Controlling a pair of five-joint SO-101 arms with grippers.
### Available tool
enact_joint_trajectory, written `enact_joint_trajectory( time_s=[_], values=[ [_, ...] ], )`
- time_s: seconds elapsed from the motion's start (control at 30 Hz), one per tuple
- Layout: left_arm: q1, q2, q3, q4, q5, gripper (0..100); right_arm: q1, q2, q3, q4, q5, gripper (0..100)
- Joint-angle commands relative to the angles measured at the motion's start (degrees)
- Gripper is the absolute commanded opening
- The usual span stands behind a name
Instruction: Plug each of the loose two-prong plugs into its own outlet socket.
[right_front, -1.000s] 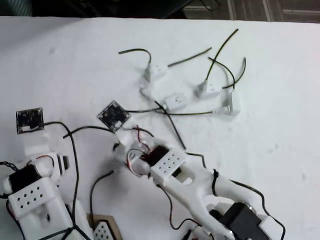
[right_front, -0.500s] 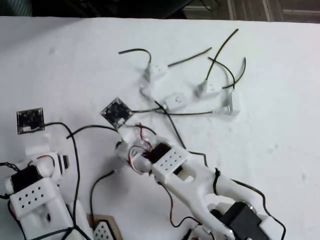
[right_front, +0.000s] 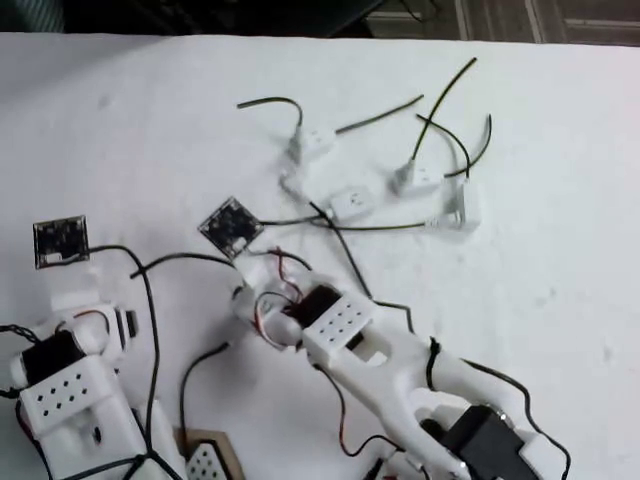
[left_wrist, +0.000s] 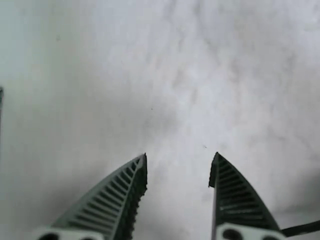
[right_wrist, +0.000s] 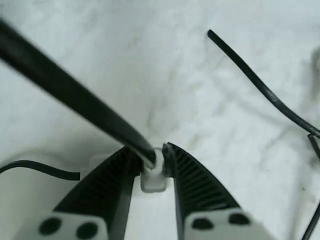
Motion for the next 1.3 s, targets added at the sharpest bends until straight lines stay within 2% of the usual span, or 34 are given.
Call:
enact_joint_trajectory(
  time_s=[0.0, 0.17, 0.73, 0.93, 1.13, 1.27],
  values=[
    [-0.4, -1.0, -0.4, -1.0, -0.4, 22, -0.6, -0.2, 0.1, 2.4, 0.2, 1.8],
    [-0.4, -1.0, -0.4, -1.0, -0.4, 22, -0.7, -0.3, 0.0, 5.2, 0.2, 1.8],
    [-0.4, -1.0, -0.3, -0.9, -0.4, 21, -0.4, 0.3, 4.8, 4.9, 0.2, 1.8],
    [-0.4, -1.0, -0.3, -0.9, -0.4, 21, 3.2, 0.3, 6.5, 5.3, 0.2, 1.8],
    [-0.4, -1.0, -0.3, -0.8, -0.4, 21, 3.4, 0.3, 9.2, 5.4, 0.3, 1.8],
    [-0.4, -1.0, -0.3, -0.8, -0.4, 21, 3.6, -0.2, 9.3, 9.7, 0.4, 1.8]
  ],
)
